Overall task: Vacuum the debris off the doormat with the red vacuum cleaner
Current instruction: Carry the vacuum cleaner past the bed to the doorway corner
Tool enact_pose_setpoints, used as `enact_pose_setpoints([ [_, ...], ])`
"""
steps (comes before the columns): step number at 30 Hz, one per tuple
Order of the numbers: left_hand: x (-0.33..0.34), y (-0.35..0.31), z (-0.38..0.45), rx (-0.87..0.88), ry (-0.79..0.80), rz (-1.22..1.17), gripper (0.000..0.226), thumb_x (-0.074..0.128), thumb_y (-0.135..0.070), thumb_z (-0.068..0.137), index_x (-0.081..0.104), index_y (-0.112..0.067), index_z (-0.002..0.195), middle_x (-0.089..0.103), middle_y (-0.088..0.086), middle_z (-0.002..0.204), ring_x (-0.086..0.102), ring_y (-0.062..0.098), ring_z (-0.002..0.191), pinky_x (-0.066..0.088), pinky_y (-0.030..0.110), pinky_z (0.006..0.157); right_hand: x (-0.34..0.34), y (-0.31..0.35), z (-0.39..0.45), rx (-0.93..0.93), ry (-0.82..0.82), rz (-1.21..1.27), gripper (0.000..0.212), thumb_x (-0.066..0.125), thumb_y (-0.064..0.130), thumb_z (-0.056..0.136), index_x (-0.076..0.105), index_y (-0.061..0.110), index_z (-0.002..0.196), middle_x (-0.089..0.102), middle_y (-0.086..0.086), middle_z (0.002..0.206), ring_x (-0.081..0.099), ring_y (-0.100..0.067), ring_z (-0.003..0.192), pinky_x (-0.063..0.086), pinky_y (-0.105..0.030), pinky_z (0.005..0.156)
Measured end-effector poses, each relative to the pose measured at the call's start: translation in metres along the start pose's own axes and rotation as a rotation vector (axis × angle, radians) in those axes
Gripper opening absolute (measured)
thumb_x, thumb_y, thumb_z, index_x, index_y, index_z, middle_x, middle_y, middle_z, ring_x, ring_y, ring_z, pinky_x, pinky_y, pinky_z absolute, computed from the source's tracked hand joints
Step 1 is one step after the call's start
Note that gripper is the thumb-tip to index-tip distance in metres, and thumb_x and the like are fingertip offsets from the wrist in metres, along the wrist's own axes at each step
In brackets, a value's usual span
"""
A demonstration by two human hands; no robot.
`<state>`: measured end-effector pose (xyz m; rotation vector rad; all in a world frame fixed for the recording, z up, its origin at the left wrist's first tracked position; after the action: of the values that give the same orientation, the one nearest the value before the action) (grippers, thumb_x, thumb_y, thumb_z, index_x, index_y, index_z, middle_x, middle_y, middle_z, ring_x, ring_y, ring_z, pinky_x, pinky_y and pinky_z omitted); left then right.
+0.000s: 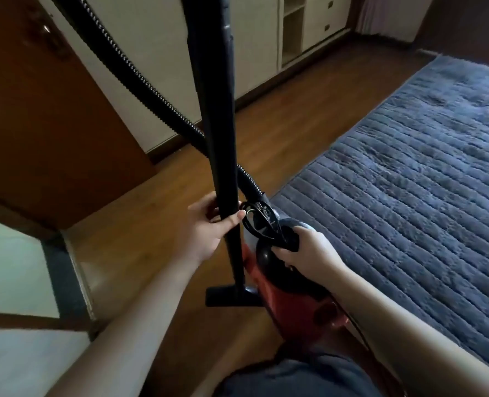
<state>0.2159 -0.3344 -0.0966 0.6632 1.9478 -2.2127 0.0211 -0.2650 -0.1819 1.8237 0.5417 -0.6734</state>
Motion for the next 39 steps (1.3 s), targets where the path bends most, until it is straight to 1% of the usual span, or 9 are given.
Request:
enact_pose_setpoints([
  [7,-0.05,0.017,0.075,-0.063,-0.141,0.046,0.018,0.079,-0.011,0.08,0.072,-0.015,0.097,0.069,-0.025,0.083,0.062,-0.019,0.083,0.043,0.0,0.072,0.008,0.057,0.104,-0.079,0.13,-0.032,0.026,0.072,0.047,0.078,0.062,0.027,0.092,0.069,0.007,0.07,0.066,-0.01,0.062,0.057,-0.038,0.062],
  [10,-0.073,0.037,0.111,-0.082,-0.154,0.031,0.021,0.08,-0.014,0.08,0.07,-0.025,0.096,0.071,-0.03,0.084,0.065,-0.013,0.087,0.043,0.001,0.076,0.021,0.087,0.152,-0.105,0.15,-0.054,0.027,0.071,0.049,0.077,0.061,0.027,0.089,0.069,0.006,0.07,0.066,-0.01,0.062,0.057,-0.038,0.062],
  [16,-0.143,0.084,0.189,-0.049,-0.194,0.095,0.023,0.079,-0.026,0.083,0.073,-0.019,0.104,0.073,-0.017,0.098,0.065,-0.007,0.095,0.043,0.002,0.08,0.062,0.152,0.246,-0.106,0.187,-0.037,0.019,0.072,0.039,0.081,0.067,0.027,0.095,0.07,0.007,0.064,0.065,-0.002,0.056,0.054,-0.027,0.059],
  [20,-0.191,0.111,0.246,-0.066,-0.155,0.088,0.023,0.078,-0.027,0.084,0.073,-0.018,0.105,0.072,-0.017,0.097,0.063,-0.012,0.093,0.042,0.0,0.078,0.084,0.192,0.3,-0.078,0.198,-0.043,0.036,0.073,0.034,0.08,0.065,0.025,0.114,0.071,0.007,0.079,0.067,-0.008,0.072,0.052,-0.027,0.064],
  [23,-0.216,0.121,0.289,-0.069,-0.106,0.046,0.021,0.078,-0.026,0.084,0.073,-0.02,0.103,0.072,-0.018,0.095,0.063,-0.014,0.09,0.042,-0.001,0.076,0.093,0.218,0.336,-0.043,0.181,-0.047,0.041,0.073,0.03,0.078,0.063,0.022,0.116,0.068,0.007,0.091,0.065,-0.011,0.081,0.055,-0.031,0.072],
  [27,-0.232,0.125,0.35,-0.039,-0.048,0.026,0.017,0.077,-0.023,0.084,0.069,-0.027,0.099,0.07,-0.02,0.091,0.061,-0.016,0.087,0.042,-0.001,0.074,0.092,0.246,0.383,-0.015,0.169,-0.016,0.034,0.073,0.025,0.078,0.064,0.019,0.11,0.068,0.009,0.081,0.065,-0.007,0.072,0.053,-0.025,0.063],
  [31,-0.234,0.134,0.416,-0.028,0.013,0.035,0.018,0.077,-0.023,0.085,0.066,-0.035,0.092,0.07,-0.019,0.09,0.062,-0.014,0.087,0.042,-0.001,0.072,0.083,0.26,0.439,-0.015,0.161,0.044,0.035,0.071,0.022,0.077,0.063,0.022,0.111,0.073,0.003,0.071,0.07,-0.01,0.068,0.059,-0.039,0.074],
  [35,-0.226,0.138,0.493,0.011,0.048,0.061,0.014,0.078,-0.025,0.084,0.069,-0.033,0.091,0.072,-0.015,0.087,0.064,-0.008,0.086,0.046,0.003,0.073,0.072,0.268,0.503,-0.024,0.175,0.089,0.034,0.071,0.016,0.08,0.062,0.024,0.111,0.073,0.01,0.067,0.07,0.0,0.066,0.053,-0.022,0.067],
  [39,-0.209,0.131,0.576,0.052,0.088,0.074,0.02,0.079,-0.024,0.082,0.067,-0.04,0.087,0.073,-0.016,0.086,0.065,-0.006,0.087,0.048,0.005,0.075,0.049,0.269,0.567,0.002,0.186,0.135,0.026,0.072,0.016,0.082,0.062,0.024,0.105,0.075,0.01,0.072,0.07,-0.001,0.067,0.055,-0.024,0.069],
])
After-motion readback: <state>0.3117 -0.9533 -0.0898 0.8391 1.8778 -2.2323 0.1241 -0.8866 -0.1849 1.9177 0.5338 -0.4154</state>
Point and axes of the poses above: each hand's wrist, its own z-axis towards the middle knuckle, its own x-axis out of the palm, y = z × x, the point moved 7 cm from there along z, towards the middle knuckle
